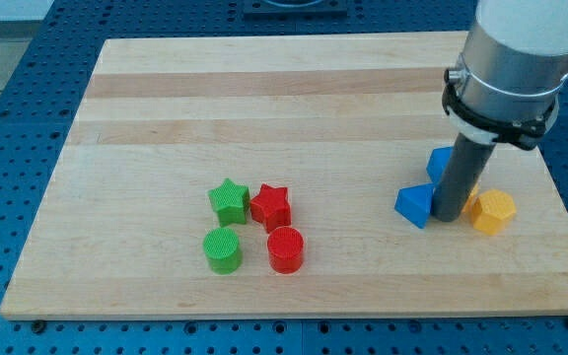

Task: Move the yellow blocks to the top right of the red star

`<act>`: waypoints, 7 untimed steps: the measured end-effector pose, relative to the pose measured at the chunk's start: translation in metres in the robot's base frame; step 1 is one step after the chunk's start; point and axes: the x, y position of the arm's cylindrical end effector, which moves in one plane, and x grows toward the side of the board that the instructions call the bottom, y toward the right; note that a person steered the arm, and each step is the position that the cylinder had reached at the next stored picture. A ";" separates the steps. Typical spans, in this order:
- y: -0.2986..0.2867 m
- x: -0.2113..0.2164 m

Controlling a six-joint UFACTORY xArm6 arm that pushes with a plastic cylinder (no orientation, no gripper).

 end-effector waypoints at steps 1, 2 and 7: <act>0.008 0.036; 0.016 0.043; 0.087 0.043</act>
